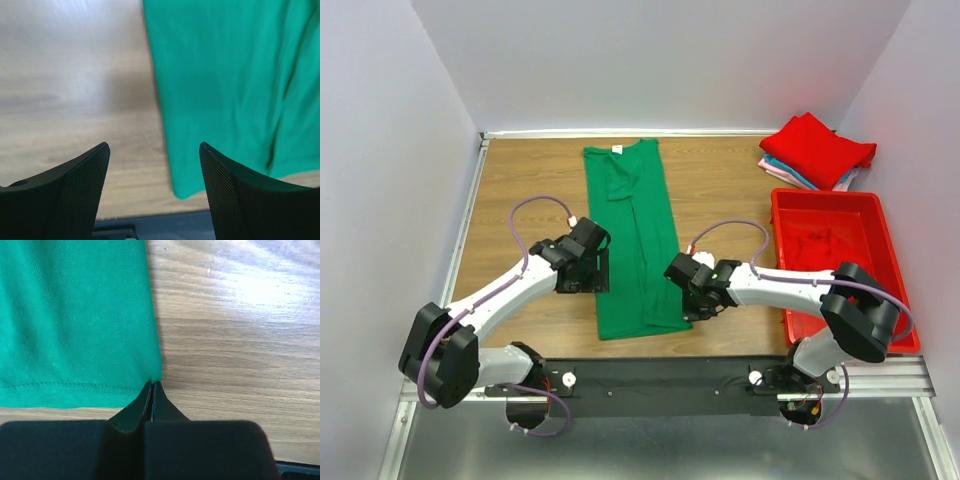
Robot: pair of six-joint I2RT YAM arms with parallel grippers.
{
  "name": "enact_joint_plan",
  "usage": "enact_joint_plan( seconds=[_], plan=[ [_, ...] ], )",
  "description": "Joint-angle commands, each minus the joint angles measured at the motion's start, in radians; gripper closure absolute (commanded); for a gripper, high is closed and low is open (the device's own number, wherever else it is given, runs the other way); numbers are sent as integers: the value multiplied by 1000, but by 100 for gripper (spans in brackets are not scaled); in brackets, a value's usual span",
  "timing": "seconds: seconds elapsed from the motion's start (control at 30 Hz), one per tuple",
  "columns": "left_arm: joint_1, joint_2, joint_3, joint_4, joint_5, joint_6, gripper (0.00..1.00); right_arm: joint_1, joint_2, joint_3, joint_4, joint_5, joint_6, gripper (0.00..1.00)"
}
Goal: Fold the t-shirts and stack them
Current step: Fold the tshirt
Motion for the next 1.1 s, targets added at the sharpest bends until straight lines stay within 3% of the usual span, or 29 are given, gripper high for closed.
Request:
enact_joint_plan(
  seconds=[0.0, 0.17, 0.53, 0.87, 1.07],
  plan=[
    [-63, -32, -13, -76, 19, -80, 20, -1, 1, -60, -45, -10, 22, 98],
    [-132, -79, -39, -136, 42, -129, 20, -1, 1, -57, -45, -12, 28, 98],
    [-195, -40, -139, -33, 142, -152, 46, -2, -17, -63, -45, -4, 60, 98],
    [-261, 37, -149, 31, 197, -169, 48, -2, -39, -60, -48, -4, 88, 98],
    [-304, 3, -178, 33, 219, -227, 57, -2, -50, -63, -56, -9, 105, 98]
  ],
)
